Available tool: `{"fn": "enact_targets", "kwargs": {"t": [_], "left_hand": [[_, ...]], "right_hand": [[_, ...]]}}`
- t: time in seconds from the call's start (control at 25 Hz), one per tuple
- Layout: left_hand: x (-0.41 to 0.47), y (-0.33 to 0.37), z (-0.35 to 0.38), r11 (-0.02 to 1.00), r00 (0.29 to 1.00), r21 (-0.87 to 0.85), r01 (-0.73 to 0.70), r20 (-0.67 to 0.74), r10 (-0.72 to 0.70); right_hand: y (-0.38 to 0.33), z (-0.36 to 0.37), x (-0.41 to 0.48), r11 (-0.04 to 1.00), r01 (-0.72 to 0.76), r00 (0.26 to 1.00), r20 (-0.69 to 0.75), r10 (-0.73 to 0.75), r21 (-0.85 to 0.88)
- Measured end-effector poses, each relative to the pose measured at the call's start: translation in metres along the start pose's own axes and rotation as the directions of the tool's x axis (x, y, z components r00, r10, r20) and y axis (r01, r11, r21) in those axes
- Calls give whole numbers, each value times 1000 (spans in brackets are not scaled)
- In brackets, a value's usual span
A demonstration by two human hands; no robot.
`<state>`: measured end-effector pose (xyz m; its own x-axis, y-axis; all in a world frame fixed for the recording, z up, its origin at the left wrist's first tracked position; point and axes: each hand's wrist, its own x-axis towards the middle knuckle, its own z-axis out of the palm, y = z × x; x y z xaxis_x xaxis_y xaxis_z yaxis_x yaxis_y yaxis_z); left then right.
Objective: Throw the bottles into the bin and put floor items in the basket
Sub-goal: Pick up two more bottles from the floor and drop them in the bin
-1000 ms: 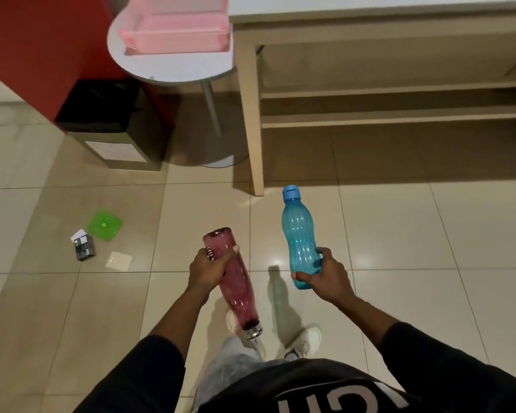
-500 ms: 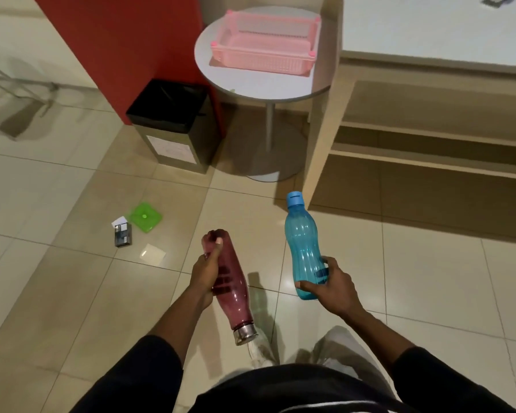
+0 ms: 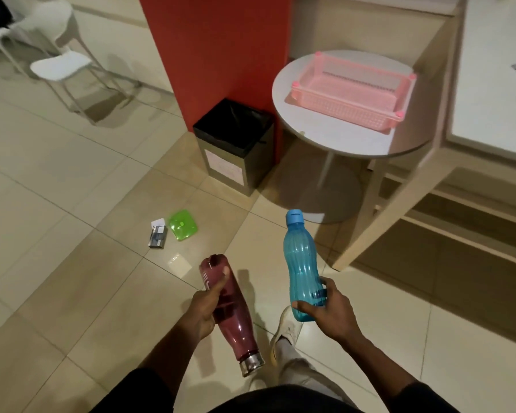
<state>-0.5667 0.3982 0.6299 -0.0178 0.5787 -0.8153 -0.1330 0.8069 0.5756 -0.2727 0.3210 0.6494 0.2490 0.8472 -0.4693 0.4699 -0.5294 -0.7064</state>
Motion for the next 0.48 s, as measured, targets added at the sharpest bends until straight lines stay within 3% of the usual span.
{"fn": "enact_targets", "kwargs": {"t": [0.2, 0.48], "left_hand": [[33, 73, 24, 974, 998, -223, 49, -14, -54], [67, 154, 47, 964, 999, -264, -41, 8, 44]], "right_hand": [[-37, -20, 84, 999, 49, 993, 107, -47, -20], [-81, -35, 170, 993, 109, 980, 175, -99, -50]]}}
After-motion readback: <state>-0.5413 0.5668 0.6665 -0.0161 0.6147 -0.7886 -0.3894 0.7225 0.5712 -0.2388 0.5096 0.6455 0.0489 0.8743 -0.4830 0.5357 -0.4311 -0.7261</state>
